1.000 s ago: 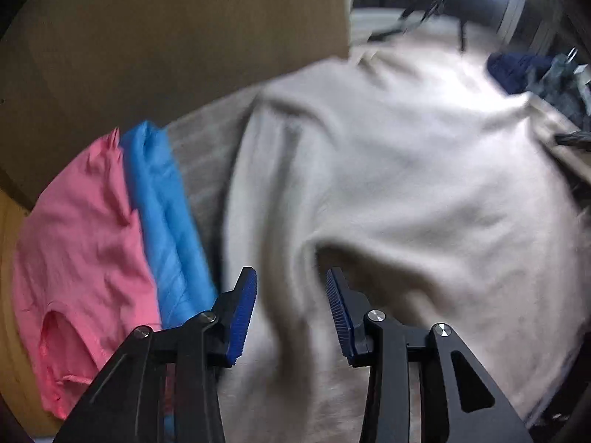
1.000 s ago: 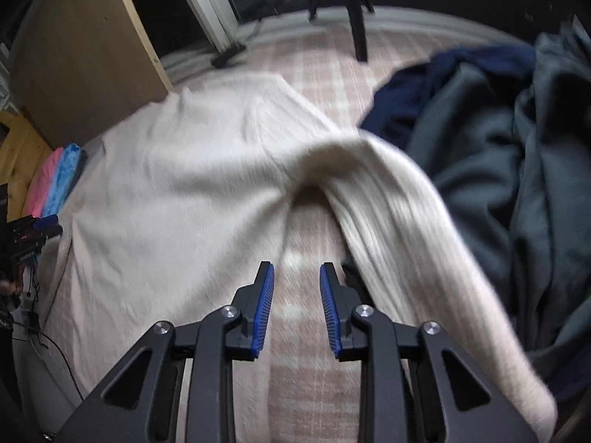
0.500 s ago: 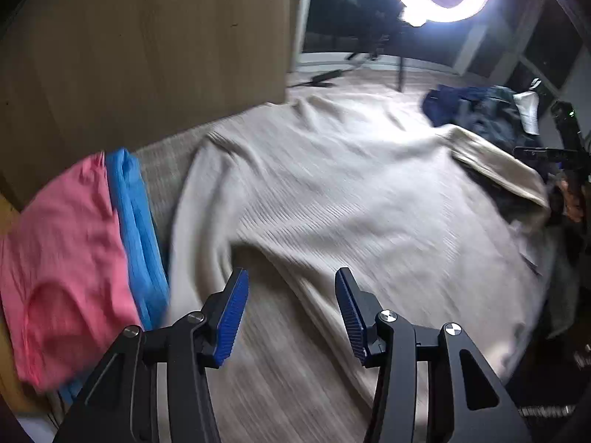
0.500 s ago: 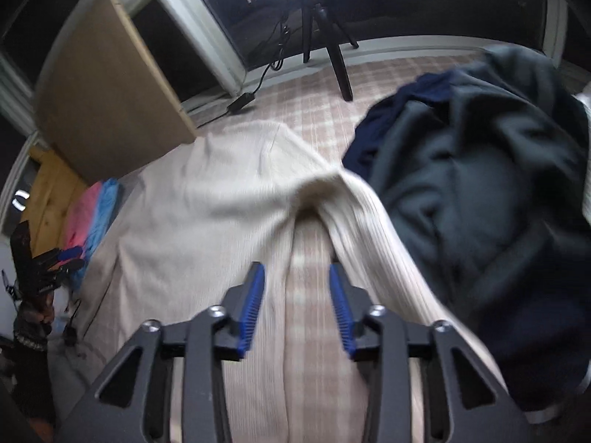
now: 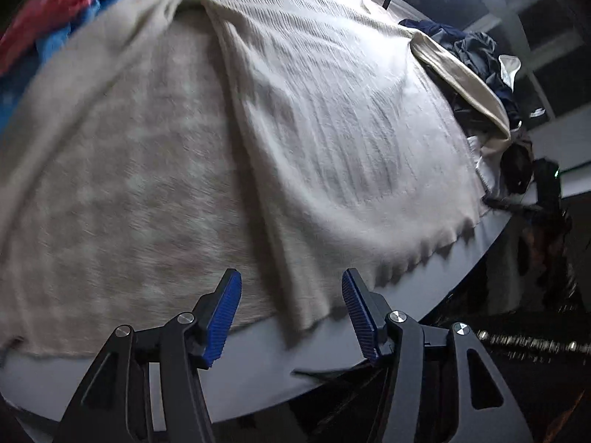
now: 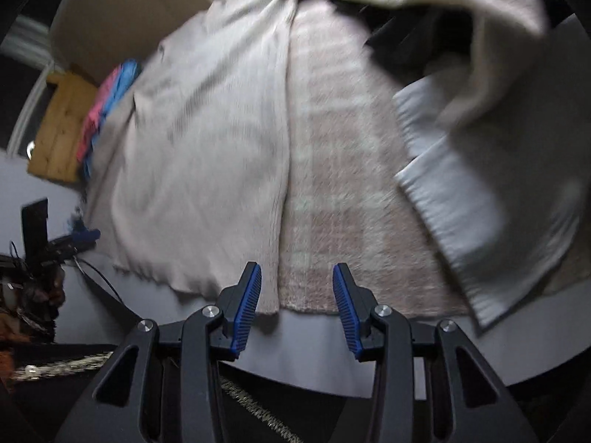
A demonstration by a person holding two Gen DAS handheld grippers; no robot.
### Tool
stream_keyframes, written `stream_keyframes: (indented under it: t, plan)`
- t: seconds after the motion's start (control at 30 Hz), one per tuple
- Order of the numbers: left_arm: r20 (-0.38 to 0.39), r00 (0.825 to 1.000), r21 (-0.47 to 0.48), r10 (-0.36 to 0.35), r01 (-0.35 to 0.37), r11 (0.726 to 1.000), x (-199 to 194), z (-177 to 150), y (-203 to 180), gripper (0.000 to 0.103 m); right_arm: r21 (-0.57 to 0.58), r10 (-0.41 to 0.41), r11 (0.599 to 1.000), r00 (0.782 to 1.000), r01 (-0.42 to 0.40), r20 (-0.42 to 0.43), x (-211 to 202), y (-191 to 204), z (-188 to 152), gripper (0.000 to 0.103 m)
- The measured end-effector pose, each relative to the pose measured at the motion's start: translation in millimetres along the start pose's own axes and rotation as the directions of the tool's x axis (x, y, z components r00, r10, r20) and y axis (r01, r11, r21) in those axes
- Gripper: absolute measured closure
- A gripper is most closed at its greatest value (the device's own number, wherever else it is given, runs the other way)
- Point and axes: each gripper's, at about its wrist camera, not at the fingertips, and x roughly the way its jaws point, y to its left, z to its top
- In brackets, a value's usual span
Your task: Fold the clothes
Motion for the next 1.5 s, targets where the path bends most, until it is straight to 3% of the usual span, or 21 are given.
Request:
stream_keyframes:
  t: [0.1,0.2,0.23,0.27,0.33,0.37,0.53,0.6,0.73,0.83,0.87,0.97,1.03,1.07,1.1,1.23,1.37,1.5]
  plan:
    - [-0.013,1.000,0.000,0.011,-0.011,1.000,14.3,-3.7,-8.2,0.052,-0.042,-0.008,0.999,1.000,0.007,-0.021,8.4,5.5,-1.2,0.063]
    - [0.011,1.000,0.031,0.009,-0.009,0.999,22.2,-6.7,-17.1,0.065,-0.070,-0.010,0.998,1.000,0.010,-0.009,9.8,7.7,-1.5,0.063]
    - [0.026,1.000,0.038,-0.004,0.003,0.999,22.7,-6.4,-18.0,0.085,-0.079,-0.011,0.997,1.000,0.010,-0.006,10.2,9.2,-1.5,0.063]
    - [0.032,0.999,0.038,-0.015,0.014,0.999,23.0,-5.7,-17.4,0.094,-0.089,-0.002,0.996,1.000,0.001,-0.005,12.2,11.2,-2.4,0.063]
    - [0.025,0.999,0.016,-0.031,0.030,0.999,23.0,-3.6,-12.0,0.096,-0.117,0.006,0.993,1.000,-0.007,-0.011,17.9,20.4,-2.5,0.079]
    - [0.027,0.999,0.013,-0.030,0.029,0.999,19.8,-3.3,-10.9,0.096,-0.137,-0.005,0.991,1.000,0.002,-0.021,20.9,25.0,-2.2,0.100]
    - [0.021,0.999,0.016,0.024,-0.024,1.000,9.9,-10.7,-6.6,0.097,-0.129,0.038,0.991,0.998,-0.032,0.044,-8.9,31.5,-2.1,0.100]
    - [0.009,0.999,0.011,0.044,-0.044,0.999,11.0,-14.3,-3.2,0.103,-0.097,0.025,0.995,0.996,-0.017,0.080,-21.4,23.8,-4.2,0.100]
    - [-0.012,0.997,-0.001,0.078,-0.078,0.997,12.8,-20.9,3.5,0.103,-0.091,-0.026,0.996,1.000,0.024,-0.013,3.0,19.4,-7.2,0.100]
    - [0.006,0.997,-0.025,0.079,-0.078,0.997,8.5,-21.1,9.1,0.102,-0.146,-0.066,0.988,0.995,0.056,-0.068,9.5,33.8,0.1,0.098]
    - [0.031,0.996,-0.028,0.085,-0.084,0.996,0.3,-20.8,12.1,0.097,-0.161,-0.090,0.984,0.993,0.077,-0.071,5.2,38.1,4.6,0.096]
    - [0.101,0.986,-0.069,0.136,-0.129,0.989,-29.8,-20.2,32.8,0.077,-0.174,-0.079,0.982,0.997,0.076,-0.011,-22.9,48.6,24.7,0.090]
    - [0.132,0.968,-0.104,0.212,-0.199,0.974,-47.2,-20.2,50.1,0.074,-0.194,-0.055,0.979,0.997,0.065,0.058,-45.6,59.3,40.9,0.078]
    - [0.146,0.958,-0.122,0.246,-0.229,0.966,-56.1,-20.6,60.7,0.071,-0.214,-0.043,0.975,0.995,0.061,0.092,-55.9,66.3,48.8,0.067]
    - [0.161,0.948,-0.139,0.275,-0.254,0.957,-65.4,-21.4,74.0,0.070,-0.243,-0.033,0.968,0.991,0.064,0.129,-64.3,77.6,58.9,0.064]
    - [0.193,0.913,-0.199,0.360,-0.323,0.925,-94.5,-25.3,123.9,0.065,-0.341,0.015,0.939,0.983,0.050,0.185,-66.1,124.6,96.7,0.064]
    - [0.197,0.895,-0.141,0.401,-0.379,0.915,-111.5,-13.1,170.7,0.057,-0.424,0.076,0.906,0.981,0.008,0.179,-38.1,195.9,132.3,0.064]
    - [0.159,0.909,-0.051,0.386,-0.383,0.922,-100.8,12.5,198.2,0.054,-0.494,0.105,0.870,0.982,-0.014,0.157,-8.0,260.0,155.0,0.064]
